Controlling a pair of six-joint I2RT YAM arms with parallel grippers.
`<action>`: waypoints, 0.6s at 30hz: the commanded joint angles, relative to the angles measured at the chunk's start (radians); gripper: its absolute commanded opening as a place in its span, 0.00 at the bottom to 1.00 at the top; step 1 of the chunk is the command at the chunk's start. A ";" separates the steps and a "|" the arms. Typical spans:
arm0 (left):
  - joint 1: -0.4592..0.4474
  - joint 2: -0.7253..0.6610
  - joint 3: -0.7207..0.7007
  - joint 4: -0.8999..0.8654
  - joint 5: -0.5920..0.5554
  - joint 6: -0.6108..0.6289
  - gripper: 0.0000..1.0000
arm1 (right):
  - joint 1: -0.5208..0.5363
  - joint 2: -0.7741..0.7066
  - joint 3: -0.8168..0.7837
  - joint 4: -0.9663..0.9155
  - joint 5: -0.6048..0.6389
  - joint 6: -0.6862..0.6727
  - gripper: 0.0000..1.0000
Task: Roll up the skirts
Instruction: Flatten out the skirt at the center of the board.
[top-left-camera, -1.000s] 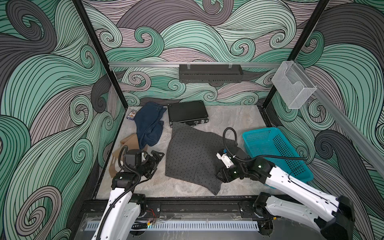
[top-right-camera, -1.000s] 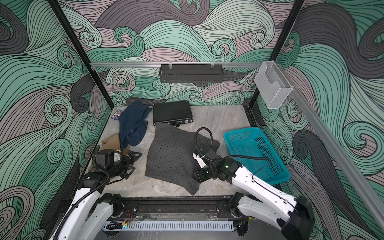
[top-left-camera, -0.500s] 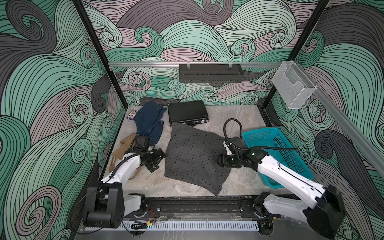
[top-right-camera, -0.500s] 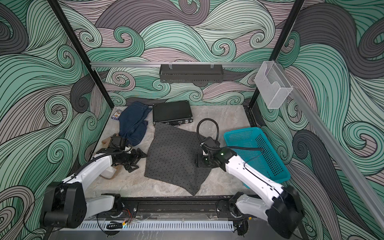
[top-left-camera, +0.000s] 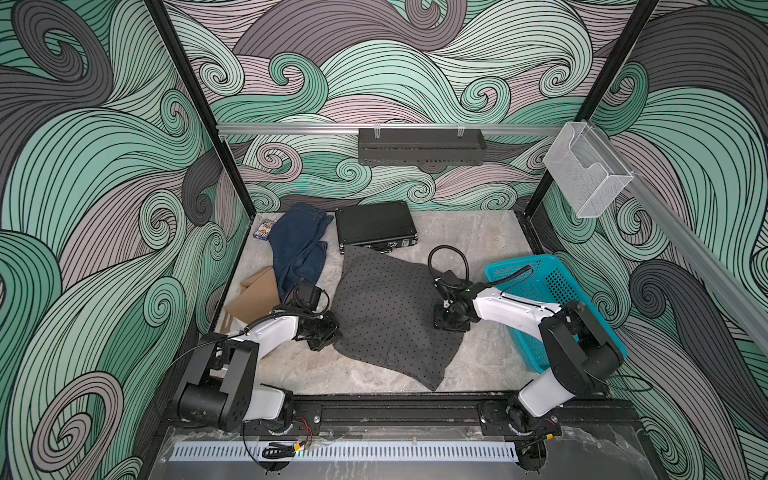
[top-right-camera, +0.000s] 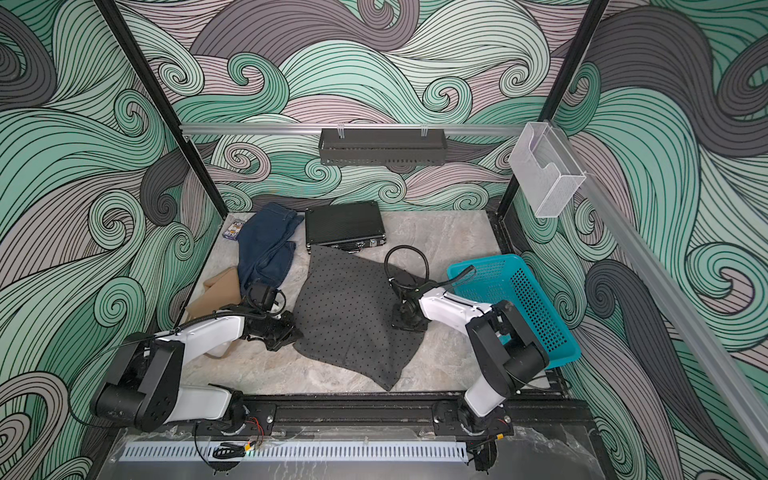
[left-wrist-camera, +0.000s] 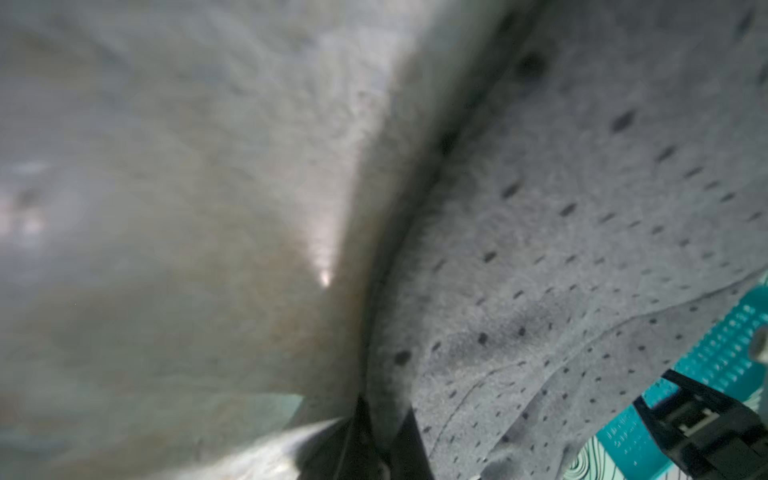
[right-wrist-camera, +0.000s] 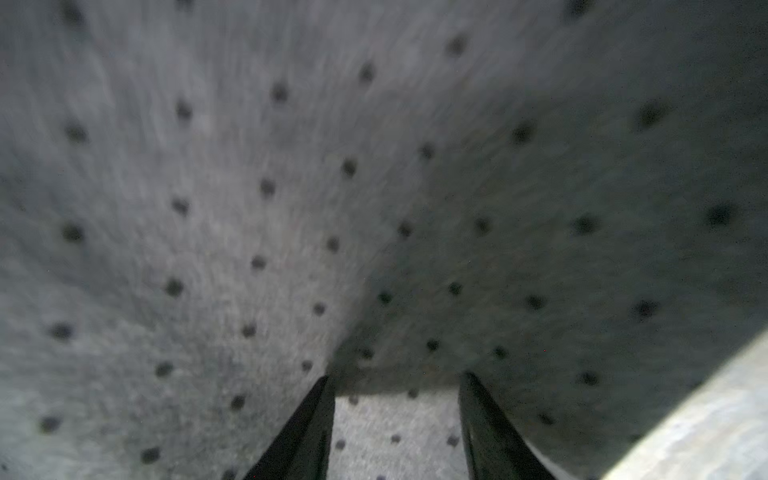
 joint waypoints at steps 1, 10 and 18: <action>0.001 -0.063 -0.036 -0.108 -0.195 -0.015 0.00 | -0.063 -0.040 -0.073 0.005 0.047 0.043 0.52; 0.026 -0.373 -0.105 -0.193 -0.223 -0.068 0.76 | -0.099 -0.165 -0.104 0.027 0.020 0.073 0.61; 0.063 -0.361 0.190 -0.238 -0.208 0.050 0.95 | 0.053 -0.313 -0.032 0.047 0.064 0.030 0.68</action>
